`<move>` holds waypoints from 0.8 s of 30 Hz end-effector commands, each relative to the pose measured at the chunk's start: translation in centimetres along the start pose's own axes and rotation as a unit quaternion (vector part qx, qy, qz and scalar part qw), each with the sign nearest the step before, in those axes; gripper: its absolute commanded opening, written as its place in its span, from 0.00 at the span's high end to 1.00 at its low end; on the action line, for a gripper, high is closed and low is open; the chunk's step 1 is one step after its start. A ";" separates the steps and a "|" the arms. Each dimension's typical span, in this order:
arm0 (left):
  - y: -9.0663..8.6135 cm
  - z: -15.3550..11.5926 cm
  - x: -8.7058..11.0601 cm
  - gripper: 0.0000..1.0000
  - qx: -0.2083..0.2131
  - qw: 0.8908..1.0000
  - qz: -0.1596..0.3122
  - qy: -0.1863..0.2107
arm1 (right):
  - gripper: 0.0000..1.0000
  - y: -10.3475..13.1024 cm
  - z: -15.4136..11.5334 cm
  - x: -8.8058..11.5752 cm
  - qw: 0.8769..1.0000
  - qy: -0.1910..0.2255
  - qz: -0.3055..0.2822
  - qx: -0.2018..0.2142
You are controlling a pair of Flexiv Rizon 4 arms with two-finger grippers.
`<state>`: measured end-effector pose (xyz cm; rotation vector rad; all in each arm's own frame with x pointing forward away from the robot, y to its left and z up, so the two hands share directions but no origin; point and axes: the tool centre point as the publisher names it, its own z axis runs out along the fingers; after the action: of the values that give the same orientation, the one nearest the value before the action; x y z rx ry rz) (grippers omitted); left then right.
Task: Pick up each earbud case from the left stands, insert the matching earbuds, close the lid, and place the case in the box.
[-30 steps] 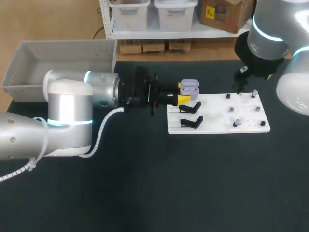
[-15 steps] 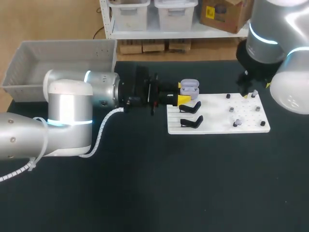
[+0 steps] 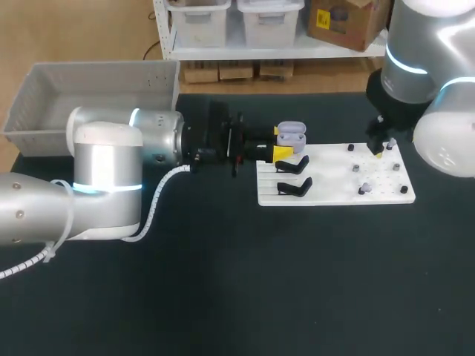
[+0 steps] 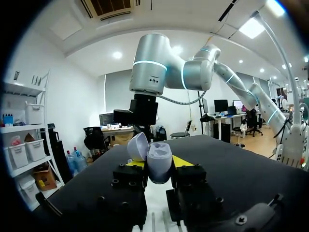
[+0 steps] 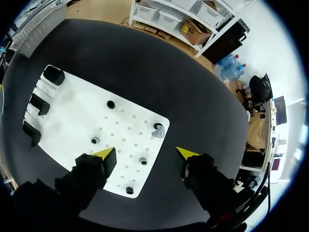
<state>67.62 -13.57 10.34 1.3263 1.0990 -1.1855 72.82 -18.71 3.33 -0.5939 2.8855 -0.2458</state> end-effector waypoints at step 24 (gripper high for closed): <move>0.0 0.0 0.1 1.00 -0.001 1.000 0.001 -0.001 | 0.55 -1.0 2.0 -1.3 1.000 0.007 0.012 -0.002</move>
<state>67.62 -13.57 10.34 1.3263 1.0990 -1.1855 74.64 -19.36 1.99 -0.5618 2.9073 -0.2415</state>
